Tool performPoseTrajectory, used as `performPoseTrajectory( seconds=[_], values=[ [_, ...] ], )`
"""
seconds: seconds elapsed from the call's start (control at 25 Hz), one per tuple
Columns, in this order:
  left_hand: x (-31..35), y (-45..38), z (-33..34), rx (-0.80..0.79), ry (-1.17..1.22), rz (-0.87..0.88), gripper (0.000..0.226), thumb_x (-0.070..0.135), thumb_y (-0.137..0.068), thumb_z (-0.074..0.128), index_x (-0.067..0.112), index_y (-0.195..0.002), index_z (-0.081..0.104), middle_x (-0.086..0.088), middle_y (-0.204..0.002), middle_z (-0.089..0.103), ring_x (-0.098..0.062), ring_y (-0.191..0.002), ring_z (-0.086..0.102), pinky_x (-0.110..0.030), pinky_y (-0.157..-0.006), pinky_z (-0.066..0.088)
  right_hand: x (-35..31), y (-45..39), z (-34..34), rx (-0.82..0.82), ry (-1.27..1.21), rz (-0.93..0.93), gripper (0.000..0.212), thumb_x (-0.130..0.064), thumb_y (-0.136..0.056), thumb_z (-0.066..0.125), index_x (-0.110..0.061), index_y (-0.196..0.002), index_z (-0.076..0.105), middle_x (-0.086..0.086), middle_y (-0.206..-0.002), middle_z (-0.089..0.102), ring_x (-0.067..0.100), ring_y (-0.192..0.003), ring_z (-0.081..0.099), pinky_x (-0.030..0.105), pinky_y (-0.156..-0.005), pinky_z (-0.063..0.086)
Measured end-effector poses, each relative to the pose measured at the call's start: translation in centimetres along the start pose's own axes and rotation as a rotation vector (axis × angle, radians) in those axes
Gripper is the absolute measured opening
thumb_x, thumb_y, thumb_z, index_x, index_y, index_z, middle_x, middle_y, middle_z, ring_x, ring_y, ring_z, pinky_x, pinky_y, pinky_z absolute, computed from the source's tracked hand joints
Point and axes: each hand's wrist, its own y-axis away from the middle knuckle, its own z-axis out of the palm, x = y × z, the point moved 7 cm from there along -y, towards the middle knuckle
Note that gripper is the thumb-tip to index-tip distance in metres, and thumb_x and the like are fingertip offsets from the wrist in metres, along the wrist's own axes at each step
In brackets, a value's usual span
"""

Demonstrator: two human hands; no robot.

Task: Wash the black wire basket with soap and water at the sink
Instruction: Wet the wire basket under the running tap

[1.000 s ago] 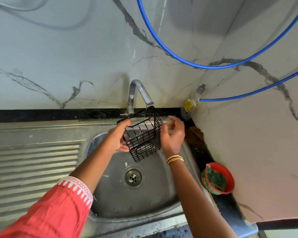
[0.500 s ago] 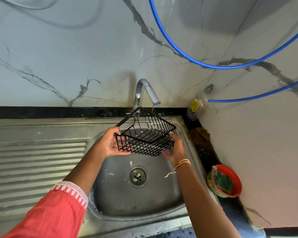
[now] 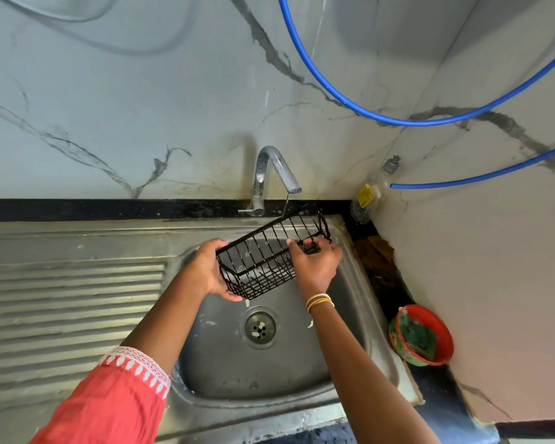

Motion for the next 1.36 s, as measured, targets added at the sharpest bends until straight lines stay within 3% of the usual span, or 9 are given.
performPoseTrajectory(
  seconds=[0.12,0.32,0.44,0.76,0.84,0.96,1.12,1.24,1.36],
  values=[
    [0.8,0.1,0.4,0.037,-0.117,0.028,0.071,0.039,-0.088,0.049,0.015,-0.149,0.023,-0.02,-0.157,0.014,-0.046,-0.137,0.025,-0.067,-0.099,0.031,-1.9,1.1,0.8,0.016,0.127,-0.205,0.035,-0.036,-0.069,0.082,-0.014,-0.091,0.066,0.008,-0.126,0.04,0.026,-0.118,0.047,0.036,-0.099,0.044],
    [2.6,1.0,4.8,-0.191,-0.183,0.053,0.094,0.054,-0.07,0.07,0.008,-0.143,0.034,-0.021,-0.135,0.05,-0.043,-0.122,0.049,-0.066,-0.099,0.034,-3.8,4.7,3.4,-0.063,0.387,-0.715,0.02,-0.019,-0.064,0.081,-0.009,-0.078,0.071,0.02,-0.118,0.049,0.037,-0.111,0.045,0.04,-0.088,0.049],
    [2.7,0.4,4.7,-0.028,-0.248,0.044,0.124,0.058,-0.05,0.084,0.024,-0.149,0.018,-0.023,-0.15,0.024,-0.052,-0.125,0.037,-0.073,-0.091,0.034,-3.2,7.0,4.4,-0.123,0.484,-0.85,0.018,-0.022,-0.066,0.078,-0.01,-0.076,0.071,0.02,-0.114,0.052,0.036,-0.112,0.043,0.041,-0.08,0.052],
    [1.2,-2.7,3.4,0.114,-0.253,0.028,0.067,0.053,-0.057,0.07,0.013,-0.108,0.054,-0.012,-0.106,0.057,-0.03,-0.088,0.056,-0.042,-0.085,0.046,-4.5,8.9,2.4,-0.16,0.291,-1.051,0.015,-0.024,-0.083,0.064,-0.013,-0.083,0.074,0.014,-0.124,0.055,0.028,-0.115,0.052,0.032,-0.089,0.048],
    [1.6,-2.5,3.0,0.115,-0.316,0.076,0.056,0.054,-0.07,0.063,0.015,-0.109,0.055,-0.016,-0.105,0.058,-0.035,-0.094,0.057,-0.049,-0.089,0.046,-5.0,7.0,0.4,-0.064,0.185,-0.987,0.015,-0.021,-0.081,0.064,-0.011,-0.088,0.074,0.015,-0.121,0.055,0.023,-0.111,0.052,0.03,-0.092,0.043],
    [2.6,-2.1,1.4,0.123,-0.302,0.161,0.047,0.042,-0.08,0.063,0.012,-0.115,0.052,-0.02,-0.121,0.053,-0.043,-0.108,0.053,-0.061,-0.098,0.04,-3.2,1.3,-3.2,0.178,-0.099,-0.407,0.021,-0.025,-0.081,0.062,-0.016,-0.1,0.067,0.002,-0.112,0.047,0.014,-0.105,0.049,0.032,-0.091,0.043],
    [2.9,-2.4,-0.7,0.072,-0.042,0.151,0.078,0.048,-0.07,0.07,0.014,-0.134,0.04,-0.023,-0.13,0.046,-0.054,-0.113,0.048,-0.072,-0.092,0.037,1.9,-1.9,-1.3,-0.132,-0.399,0.246,0.028,-0.038,-0.094,0.052,-0.016,-0.109,0.062,0.005,-0.116,0.06,0.026,-0.117,0.054,0.034,-0.099,0.04],
    [1.9,-2.4,-1.1,0.082,0.161,0.106,0.093,0.059,-0.072,0.068,0.023,-0.145,0.024,-0.032,-0.141,0.031,-0.063,-0.117,0.041,-0.072,-0.093,0.037,2.3,-2.0,-1.7,-0.197,-0.161,0.073,0.043,-0.044,-0.096,0.047,-0.005,-0.097,0.066,0.019,-0.097,0.065,0.025,-0.089,0.061,0.038,-0.085,0.047],
    [0.6,-2.7,-1.0,0.05,0.221,-0.014,0.099,0.071,-0.075,0.058,0.005,-0.142,0.028,-0.042,-0.126,0.043,-0.06,-0.109,0.048,-0.065,-0.097,0.04,1.0,-2.3,-1.5,-0.299,0.055,-0.197,0.036,-0.04,-0.093,0.052,-0.015,-0.067,0.054,-0.001,-0.058,0.053,0.01,-0.056,0.046,0.028,-0.057,0.036]
  ],
)
